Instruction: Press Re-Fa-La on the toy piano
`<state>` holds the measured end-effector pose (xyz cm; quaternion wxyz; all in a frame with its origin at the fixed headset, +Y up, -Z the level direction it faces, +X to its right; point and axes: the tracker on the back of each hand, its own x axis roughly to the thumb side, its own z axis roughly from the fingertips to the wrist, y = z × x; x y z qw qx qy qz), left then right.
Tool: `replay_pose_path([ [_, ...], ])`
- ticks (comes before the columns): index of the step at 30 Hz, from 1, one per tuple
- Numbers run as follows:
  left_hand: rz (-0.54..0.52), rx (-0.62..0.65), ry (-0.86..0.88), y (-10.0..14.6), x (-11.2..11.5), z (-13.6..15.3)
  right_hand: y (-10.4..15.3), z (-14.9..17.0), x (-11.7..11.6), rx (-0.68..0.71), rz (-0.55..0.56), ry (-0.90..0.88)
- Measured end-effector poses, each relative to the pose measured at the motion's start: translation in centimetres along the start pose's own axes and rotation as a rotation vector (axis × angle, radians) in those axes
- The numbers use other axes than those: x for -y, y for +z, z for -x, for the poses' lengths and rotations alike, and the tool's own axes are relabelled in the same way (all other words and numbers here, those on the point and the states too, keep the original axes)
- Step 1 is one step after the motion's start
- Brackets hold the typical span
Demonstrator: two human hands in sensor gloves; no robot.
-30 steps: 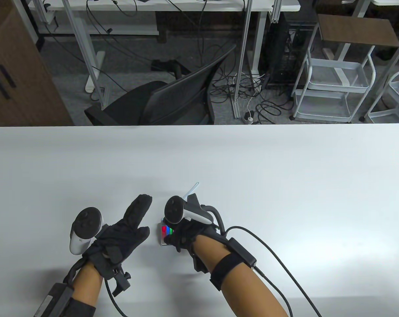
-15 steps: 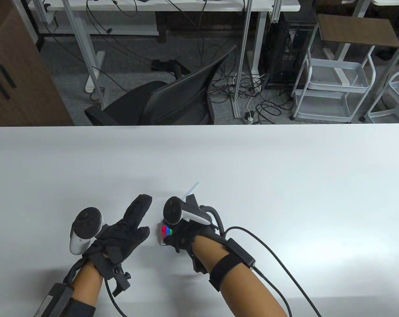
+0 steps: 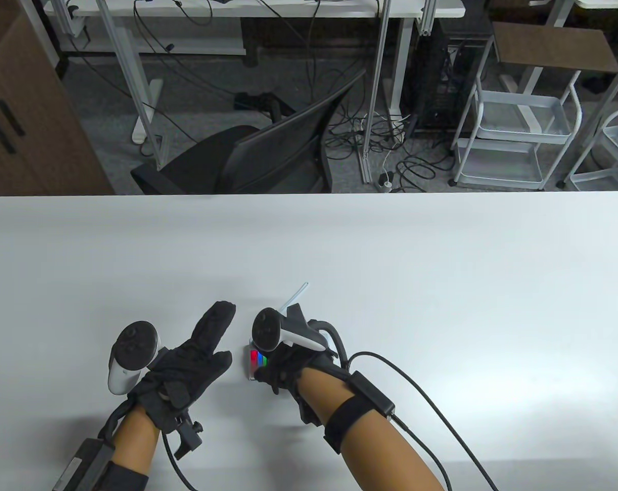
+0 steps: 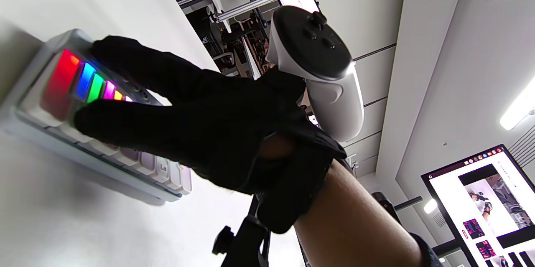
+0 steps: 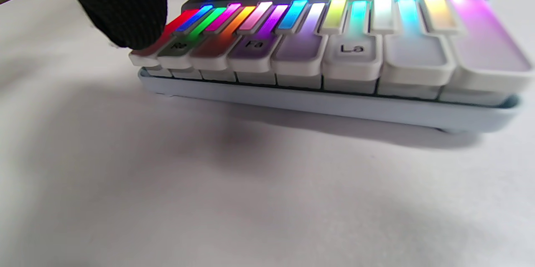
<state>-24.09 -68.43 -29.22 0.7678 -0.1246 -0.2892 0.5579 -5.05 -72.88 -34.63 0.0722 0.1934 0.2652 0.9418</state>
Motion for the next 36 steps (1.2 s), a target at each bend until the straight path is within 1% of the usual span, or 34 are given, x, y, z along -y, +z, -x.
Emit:
replay_pose_path([
  [36, 0.003, 0.001, -0.002, 0.02, 0.12, -0.04, 0.39, 0.07, -0.68, 0.008, 0.008, 0.016],
])
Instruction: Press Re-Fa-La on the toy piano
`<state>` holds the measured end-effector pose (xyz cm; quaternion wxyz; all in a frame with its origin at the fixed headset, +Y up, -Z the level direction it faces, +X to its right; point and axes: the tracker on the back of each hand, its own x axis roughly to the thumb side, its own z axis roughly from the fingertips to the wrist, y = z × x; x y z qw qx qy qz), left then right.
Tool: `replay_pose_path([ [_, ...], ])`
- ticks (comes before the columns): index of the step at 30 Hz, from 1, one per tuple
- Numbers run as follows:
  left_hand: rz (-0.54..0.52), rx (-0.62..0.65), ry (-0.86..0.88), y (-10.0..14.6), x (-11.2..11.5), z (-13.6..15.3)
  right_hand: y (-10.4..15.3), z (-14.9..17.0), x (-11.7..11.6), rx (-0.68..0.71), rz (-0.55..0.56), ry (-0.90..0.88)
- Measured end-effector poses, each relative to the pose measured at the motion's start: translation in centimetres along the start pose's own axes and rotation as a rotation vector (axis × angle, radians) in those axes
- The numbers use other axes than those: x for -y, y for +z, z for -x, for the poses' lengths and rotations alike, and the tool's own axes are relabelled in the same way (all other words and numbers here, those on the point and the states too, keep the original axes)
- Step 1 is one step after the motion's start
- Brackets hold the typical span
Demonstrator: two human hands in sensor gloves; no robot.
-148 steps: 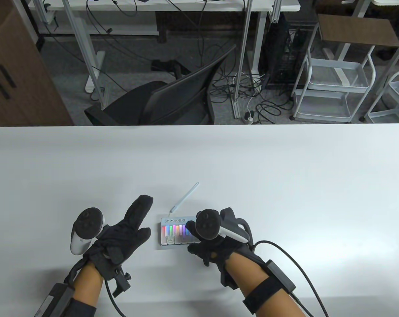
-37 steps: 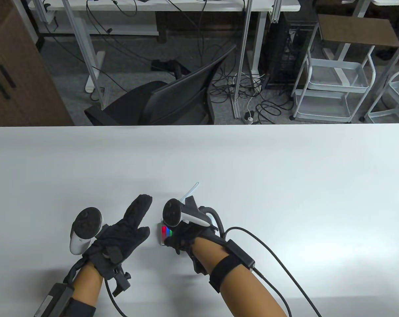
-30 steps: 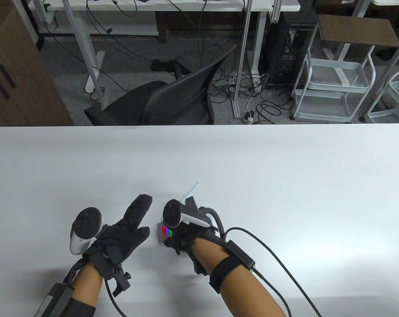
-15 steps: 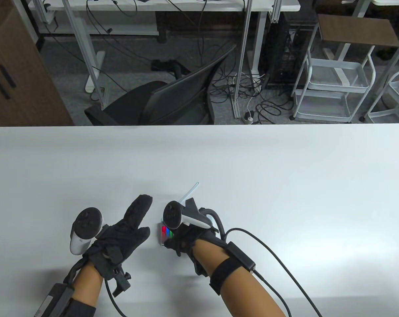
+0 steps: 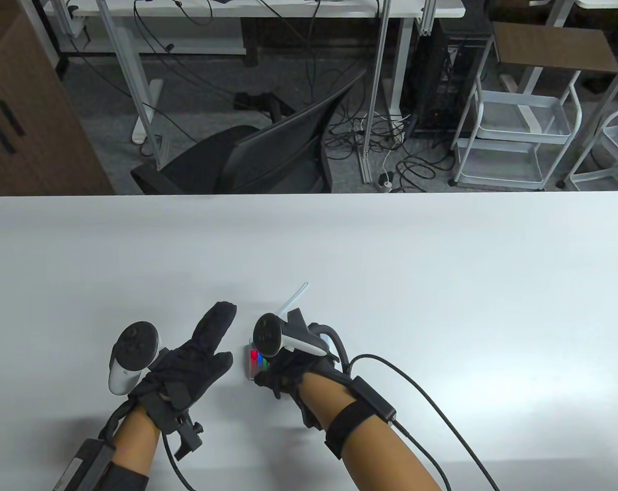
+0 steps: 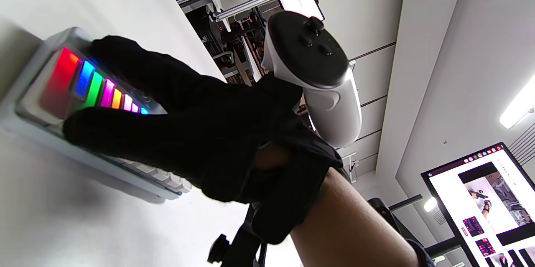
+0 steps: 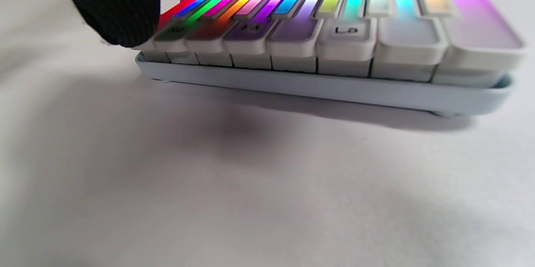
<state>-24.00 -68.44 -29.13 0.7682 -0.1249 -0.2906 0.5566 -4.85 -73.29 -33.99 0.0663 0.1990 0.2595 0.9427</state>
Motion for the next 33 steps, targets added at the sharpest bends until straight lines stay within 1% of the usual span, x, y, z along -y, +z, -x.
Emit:
replay_pose_path([
  [15, 0.002, -0.001, -0.002, 0.0, 0.0, 0.0, 0.2, 0.3, -0.4, 0.011, 0.013, -0.013],
  [17, 0.003, -0.002, -0.002, 0.0, 0.0, 0.0, 0.2, 0.4, -0.4, 0.014, 0.000, -0.012],
  [21, -0.002, 0.000, 0.000, 0.0, 0.0, 0.0, 0.5, 0.8, -0.1, 0.027, 0.004, -0.037],
  [26, -0.007, 0.003, 0.005, 0.0, -0.1, 0.0, 3.0, 1.7, 2.3, 0.072, 0.093, -0.132],
  [31, -0.017, 0.011, 0.012, 0.1, -0.2, -0.2, 7.3, 3.3, 5.7, 0.139, 0.233, -0.261],
  [33, -0.020, 0.016, 0.018, 0.1, -0.1, -0.3, 8.9, 4.0, 6.6, 0.167, 0.286, -0.318],
])
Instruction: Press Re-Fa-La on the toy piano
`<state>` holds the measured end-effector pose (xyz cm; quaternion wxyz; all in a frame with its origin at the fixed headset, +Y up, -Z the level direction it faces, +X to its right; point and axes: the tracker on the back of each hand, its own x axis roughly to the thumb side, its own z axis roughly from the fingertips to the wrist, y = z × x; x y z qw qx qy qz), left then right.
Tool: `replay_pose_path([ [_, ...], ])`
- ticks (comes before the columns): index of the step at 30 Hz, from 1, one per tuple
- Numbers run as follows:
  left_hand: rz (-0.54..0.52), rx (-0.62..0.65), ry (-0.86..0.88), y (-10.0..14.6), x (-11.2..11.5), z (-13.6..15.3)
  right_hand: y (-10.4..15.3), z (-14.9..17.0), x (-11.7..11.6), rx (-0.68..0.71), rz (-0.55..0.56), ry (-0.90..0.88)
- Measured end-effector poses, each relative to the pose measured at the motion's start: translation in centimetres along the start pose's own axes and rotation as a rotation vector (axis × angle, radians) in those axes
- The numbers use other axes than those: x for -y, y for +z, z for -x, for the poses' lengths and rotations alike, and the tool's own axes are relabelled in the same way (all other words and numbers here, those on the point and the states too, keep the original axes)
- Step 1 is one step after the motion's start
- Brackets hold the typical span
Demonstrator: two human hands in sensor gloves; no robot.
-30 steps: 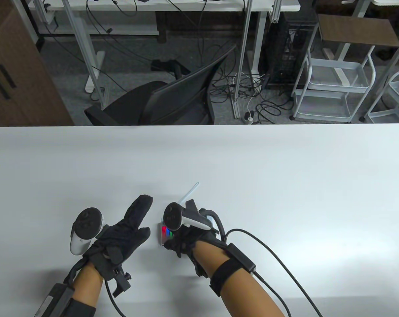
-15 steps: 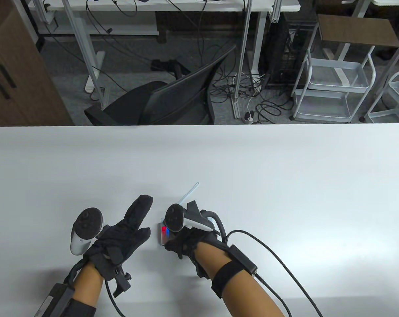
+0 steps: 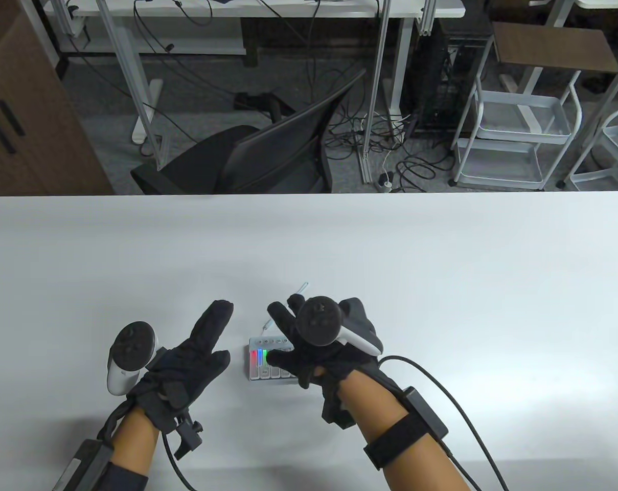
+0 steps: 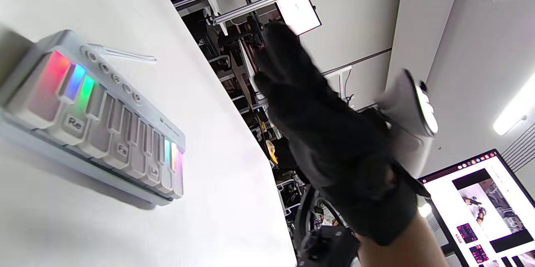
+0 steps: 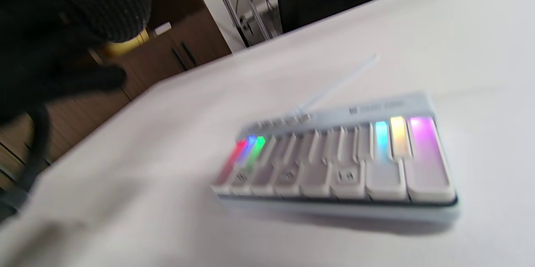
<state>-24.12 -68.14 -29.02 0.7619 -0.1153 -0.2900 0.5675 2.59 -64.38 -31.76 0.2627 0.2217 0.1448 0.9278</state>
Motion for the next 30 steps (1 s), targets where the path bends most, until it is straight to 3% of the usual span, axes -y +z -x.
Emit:
replay_pose_path([
  [7, -0.002, 0.009, 0.006, 0.0, 0.0, 0.0, 4.3, 1.2, 3.3, 0.087, 0.146, -0.211],
  [14, 0.001, 0.014, 0.010, 0.0, 0.0, 0.0, 6.6, 3.5, 3.8, 0.139, 0.196, -0.381],
  [30, 0.016, -0.011, 0.009, 0.0, 0.2, 0.2, 7.0, 6.9, 2.3, 0.115, 0.156, -0.496],
])
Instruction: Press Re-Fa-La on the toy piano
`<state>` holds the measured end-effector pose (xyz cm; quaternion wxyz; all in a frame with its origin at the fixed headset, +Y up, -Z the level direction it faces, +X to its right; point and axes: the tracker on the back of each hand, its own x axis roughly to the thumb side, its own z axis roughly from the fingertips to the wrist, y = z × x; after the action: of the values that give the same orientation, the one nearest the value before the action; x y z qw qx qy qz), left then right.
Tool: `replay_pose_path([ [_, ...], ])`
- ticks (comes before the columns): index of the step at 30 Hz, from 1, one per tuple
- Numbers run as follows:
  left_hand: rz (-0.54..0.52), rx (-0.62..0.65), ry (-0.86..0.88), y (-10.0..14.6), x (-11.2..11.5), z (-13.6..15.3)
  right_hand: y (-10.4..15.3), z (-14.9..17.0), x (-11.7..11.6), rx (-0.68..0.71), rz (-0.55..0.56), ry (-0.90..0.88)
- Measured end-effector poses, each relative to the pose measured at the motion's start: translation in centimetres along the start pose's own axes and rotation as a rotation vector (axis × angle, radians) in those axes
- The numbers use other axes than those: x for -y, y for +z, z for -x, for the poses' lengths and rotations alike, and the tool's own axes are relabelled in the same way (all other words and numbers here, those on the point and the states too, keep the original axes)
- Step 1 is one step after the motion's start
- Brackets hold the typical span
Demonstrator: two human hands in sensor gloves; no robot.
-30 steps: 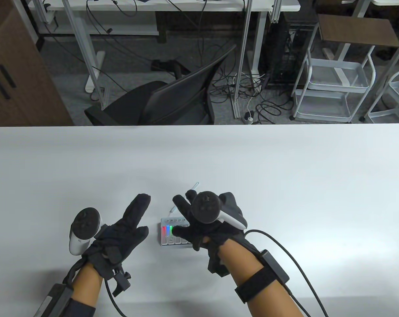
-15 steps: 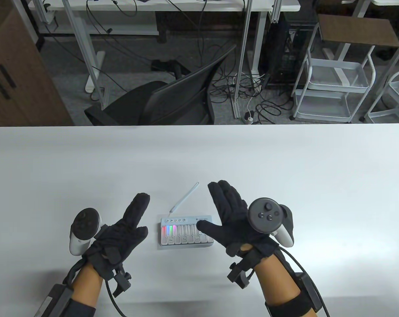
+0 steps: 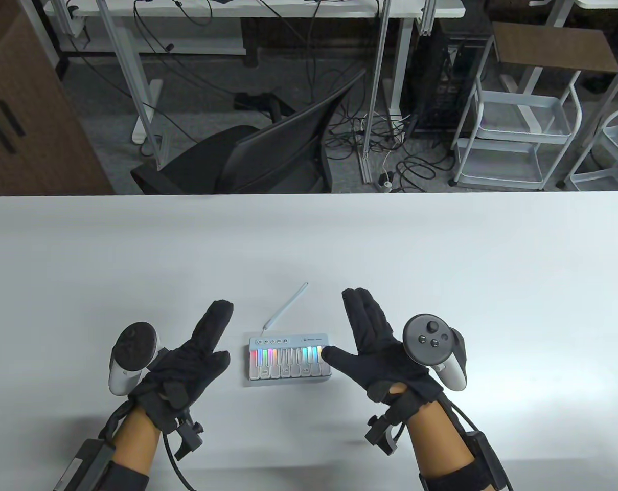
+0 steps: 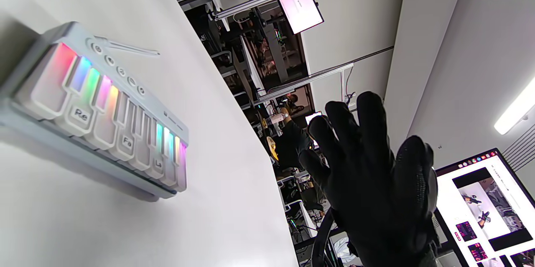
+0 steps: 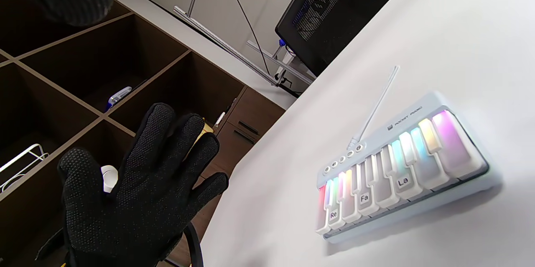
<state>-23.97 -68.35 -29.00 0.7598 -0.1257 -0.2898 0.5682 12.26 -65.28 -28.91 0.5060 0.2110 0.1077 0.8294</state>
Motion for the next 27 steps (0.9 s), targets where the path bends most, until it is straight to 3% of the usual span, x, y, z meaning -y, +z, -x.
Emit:
replay_pose_path([
  [27, -0.001, -0.018, -0.008, -0.05, 0.00, 0.21, 0.26, 0.22, -0.13, -0.016, -0.021, 0.011],
])
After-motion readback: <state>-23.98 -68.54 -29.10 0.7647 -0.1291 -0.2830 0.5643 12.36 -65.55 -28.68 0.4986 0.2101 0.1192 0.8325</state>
